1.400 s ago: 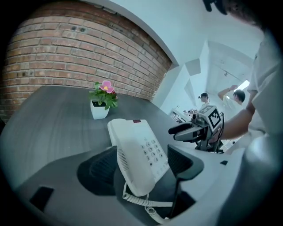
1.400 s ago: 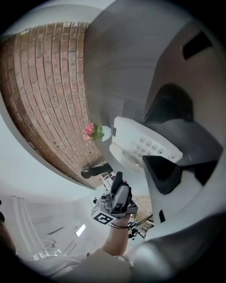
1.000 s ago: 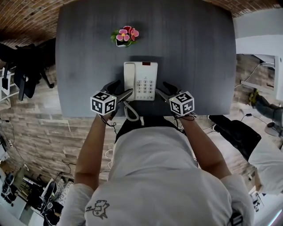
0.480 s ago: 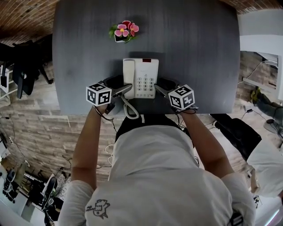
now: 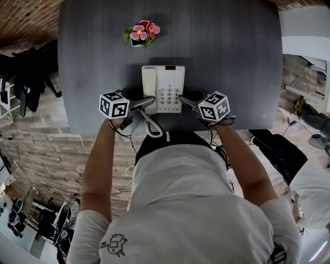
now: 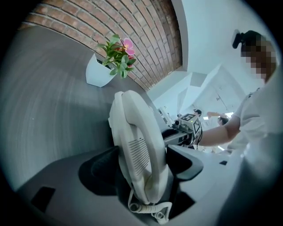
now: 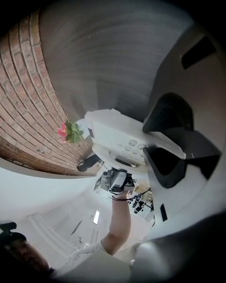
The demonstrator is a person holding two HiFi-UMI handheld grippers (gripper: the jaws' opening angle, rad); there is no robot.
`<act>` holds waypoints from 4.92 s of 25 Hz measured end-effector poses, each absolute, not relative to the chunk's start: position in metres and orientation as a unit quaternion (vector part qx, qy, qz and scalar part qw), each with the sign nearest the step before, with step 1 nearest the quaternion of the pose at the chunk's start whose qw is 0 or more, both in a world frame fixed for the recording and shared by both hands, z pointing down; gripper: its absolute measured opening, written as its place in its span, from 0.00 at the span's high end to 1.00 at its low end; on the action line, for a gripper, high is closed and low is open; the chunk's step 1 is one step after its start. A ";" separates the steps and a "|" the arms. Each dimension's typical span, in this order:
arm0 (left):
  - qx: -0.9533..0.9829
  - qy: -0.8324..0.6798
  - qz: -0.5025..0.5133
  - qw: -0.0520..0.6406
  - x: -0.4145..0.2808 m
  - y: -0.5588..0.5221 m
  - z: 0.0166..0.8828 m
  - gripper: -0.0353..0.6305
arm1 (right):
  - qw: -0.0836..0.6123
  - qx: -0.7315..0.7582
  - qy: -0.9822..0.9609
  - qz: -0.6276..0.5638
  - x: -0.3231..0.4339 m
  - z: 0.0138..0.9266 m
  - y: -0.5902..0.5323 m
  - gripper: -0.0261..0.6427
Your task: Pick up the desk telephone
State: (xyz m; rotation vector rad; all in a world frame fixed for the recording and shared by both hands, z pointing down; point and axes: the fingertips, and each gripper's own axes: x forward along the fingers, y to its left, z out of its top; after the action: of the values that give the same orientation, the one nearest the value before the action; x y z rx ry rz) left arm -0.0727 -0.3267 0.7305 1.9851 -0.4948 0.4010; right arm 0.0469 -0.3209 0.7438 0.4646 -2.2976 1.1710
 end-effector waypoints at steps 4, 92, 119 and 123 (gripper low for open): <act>0.821 -0.209 0.156 0.507 -0.074 -0.327 0.731 0.43 | 0.250 0.161 -0.838 0.458 0.047 0.745 -0.322 0.80; 0.859 -0.302 0.128 0.393 0.048 -0.144 0.535 0.49 | 0.122 0.250 -0.882 0.381 0.176 0.548 -0.161 0.86; 0.867 -0.277 0.124 0.395 -0.004 -0.057 0.530 0.49 | 0.111 0.279 -0.871 0.388 0.126 0.542 -0.066 0.86; 0.873 -0.268 0.127 0.388 -0.029 -0.033 0.527 0.49 | 0.107 0.288 -0.870 0.385 0.101 0.538 -0.037 0.86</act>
State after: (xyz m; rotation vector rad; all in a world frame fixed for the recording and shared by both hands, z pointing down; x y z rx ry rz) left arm -0.0289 -0.0326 0.5266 2.2194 -0.6817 0.3236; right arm 0.1008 -0.0371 0.5379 0.8473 -2.5631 1.1329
